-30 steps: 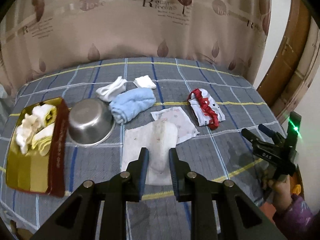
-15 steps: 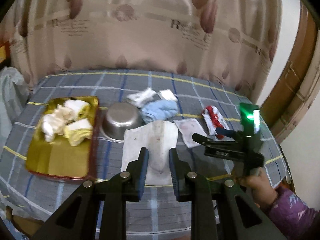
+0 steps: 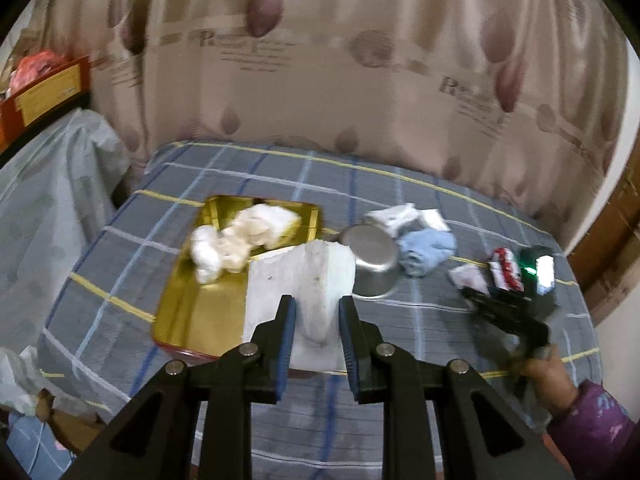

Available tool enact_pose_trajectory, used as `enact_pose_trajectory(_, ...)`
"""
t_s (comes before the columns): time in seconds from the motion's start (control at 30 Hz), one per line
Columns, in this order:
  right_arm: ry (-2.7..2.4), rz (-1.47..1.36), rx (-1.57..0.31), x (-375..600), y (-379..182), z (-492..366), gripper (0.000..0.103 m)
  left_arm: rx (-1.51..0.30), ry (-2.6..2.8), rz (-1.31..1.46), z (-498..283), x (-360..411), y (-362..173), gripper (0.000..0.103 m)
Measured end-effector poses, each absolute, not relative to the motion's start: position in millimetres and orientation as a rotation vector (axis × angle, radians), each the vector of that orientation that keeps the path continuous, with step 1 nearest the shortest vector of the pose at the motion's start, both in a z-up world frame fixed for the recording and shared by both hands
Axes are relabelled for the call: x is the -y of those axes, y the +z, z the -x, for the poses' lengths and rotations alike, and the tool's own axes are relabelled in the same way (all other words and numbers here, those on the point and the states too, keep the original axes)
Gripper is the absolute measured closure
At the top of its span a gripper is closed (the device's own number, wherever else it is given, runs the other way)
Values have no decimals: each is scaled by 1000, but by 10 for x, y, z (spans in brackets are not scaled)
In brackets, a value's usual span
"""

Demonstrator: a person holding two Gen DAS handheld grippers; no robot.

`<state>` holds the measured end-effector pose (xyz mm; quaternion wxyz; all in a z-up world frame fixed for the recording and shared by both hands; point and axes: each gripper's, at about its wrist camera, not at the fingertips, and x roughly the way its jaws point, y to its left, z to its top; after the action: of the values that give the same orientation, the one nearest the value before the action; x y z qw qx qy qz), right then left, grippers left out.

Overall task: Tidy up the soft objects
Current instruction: 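Carry the white cloth toward the tin with the left gripper while the right grasps the floral cloth, then lower the white cloth into the tin and open the left gripper while the right lifts the floral cloth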

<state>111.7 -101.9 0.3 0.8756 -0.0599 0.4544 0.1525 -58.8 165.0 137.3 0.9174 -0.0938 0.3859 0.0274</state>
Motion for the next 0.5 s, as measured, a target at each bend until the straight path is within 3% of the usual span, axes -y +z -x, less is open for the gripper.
enact_pose_trajectory(0.5,374,157,-883,892,59,-655,88,-877,147,128,218,-2087,805,80)
